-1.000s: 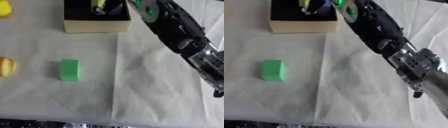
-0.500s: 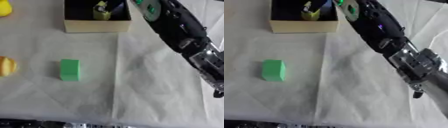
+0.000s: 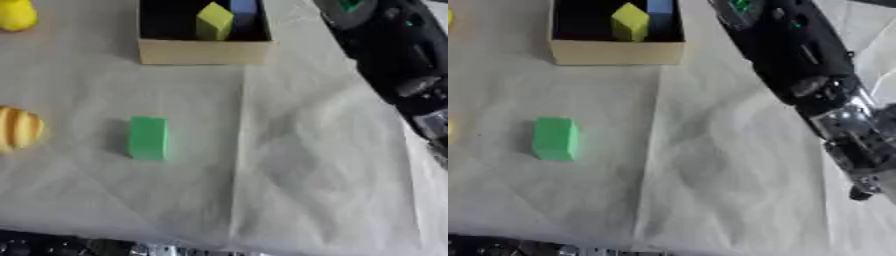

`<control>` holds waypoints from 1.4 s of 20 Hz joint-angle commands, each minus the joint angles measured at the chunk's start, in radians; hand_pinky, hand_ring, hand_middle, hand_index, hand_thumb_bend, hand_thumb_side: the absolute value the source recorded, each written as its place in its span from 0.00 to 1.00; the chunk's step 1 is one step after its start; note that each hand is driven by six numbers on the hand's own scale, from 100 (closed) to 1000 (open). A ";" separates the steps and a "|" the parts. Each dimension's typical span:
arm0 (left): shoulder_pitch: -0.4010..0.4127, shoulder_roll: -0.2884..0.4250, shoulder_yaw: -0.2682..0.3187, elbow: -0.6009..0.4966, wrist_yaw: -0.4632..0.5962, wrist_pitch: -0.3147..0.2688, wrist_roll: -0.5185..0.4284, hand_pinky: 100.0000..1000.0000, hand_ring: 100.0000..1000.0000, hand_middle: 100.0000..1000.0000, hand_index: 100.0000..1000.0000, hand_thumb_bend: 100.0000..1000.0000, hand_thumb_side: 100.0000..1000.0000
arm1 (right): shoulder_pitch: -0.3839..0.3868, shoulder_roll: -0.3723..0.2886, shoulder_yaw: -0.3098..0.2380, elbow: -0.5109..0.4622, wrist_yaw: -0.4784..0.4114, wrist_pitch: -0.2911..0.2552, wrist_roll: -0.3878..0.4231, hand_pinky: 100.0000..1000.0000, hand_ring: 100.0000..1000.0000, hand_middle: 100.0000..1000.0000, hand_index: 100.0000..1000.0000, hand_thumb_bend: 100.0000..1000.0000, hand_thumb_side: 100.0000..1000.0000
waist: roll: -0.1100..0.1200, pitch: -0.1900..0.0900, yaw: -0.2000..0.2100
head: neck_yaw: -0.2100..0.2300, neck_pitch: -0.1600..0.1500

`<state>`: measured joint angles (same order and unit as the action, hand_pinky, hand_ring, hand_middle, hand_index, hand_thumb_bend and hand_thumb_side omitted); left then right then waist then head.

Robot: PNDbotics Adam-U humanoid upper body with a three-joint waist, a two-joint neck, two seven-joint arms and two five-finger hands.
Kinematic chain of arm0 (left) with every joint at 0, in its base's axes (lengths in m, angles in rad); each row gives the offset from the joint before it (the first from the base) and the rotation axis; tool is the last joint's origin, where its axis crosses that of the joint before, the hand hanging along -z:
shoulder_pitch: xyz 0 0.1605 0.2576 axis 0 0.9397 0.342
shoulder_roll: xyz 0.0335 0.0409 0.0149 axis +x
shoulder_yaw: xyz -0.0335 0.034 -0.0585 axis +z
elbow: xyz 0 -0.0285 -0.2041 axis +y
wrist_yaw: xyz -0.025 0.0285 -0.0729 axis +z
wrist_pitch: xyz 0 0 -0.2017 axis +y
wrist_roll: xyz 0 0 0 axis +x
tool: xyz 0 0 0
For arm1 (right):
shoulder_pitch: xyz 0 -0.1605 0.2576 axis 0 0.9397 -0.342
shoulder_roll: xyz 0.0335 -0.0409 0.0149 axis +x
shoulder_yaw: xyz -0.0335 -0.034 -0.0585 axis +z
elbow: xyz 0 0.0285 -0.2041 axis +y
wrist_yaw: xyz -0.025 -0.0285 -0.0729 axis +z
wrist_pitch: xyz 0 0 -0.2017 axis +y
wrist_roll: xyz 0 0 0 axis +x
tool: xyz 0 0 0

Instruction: Pick up objects on the table and place them in the box.

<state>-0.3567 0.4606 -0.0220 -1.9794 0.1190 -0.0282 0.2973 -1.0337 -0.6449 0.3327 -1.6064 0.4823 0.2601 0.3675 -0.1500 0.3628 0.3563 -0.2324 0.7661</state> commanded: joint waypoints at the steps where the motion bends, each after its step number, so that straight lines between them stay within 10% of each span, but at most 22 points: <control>1: -0.014 0.061 0.002 -0.021 -0.056 0.007 -0.015 0.67 0.77 0.71 0.84 0.24 0.54 | 0.033 -0.104 -0.058 -0.228 -0.107 0.063 -0.035 0.79 0.82 0.78 0.87 0.00 0.54 | 0.022 -0.047 -0.007 | 0.018 0.004; 4: -0.048 0.119 -0.016 -0.021 -0.150 0.021 -0.055 0.68 0.77 0.72 0.85 0.28 0.49 | 0.097 -0.154 -0.111 -0.365 -0.215 0.113 -0.103 0.79 0.81 0.78 0.86 0.00 0.57 | 0.033 -0.061 -0.018 | 0.013 0.004; 12: -0.147 0.288 -0.107 -0.021 -0.284 0.071 -0.192 0.71 0.78 0.73 0.86 0.40 0.43 | 0.222 -0.244 -0.225 -0.394 -0.434 0.020 -0.334 0.78 0.78 0.75 0.83 0.00 0.54 | 0.053 -0.072 -0.058 | -0.049 0.004; 28: -0.351 0.507 -0.339 -0.021 -0.293 0.133 -0.593 0.78 0.83 0.79 0.90 0.48 0.45 | 0.331 -0.315 -0.287 -0.394 -0.463 -0.022 -0.428 0.77 0.77 0.75 0.83 0.00 0.52 | 0.085 -0.071 -0.077 | -0.015 0.004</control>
<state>-0.6913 0.9256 -0.3550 -1.9855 -0.1786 0.1069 -0.2706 -0.6939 -0.9212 0.0602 -1.9840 0.0190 0.2345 -0.0576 -0.0828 0.3269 0.2795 -0.2532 0.7661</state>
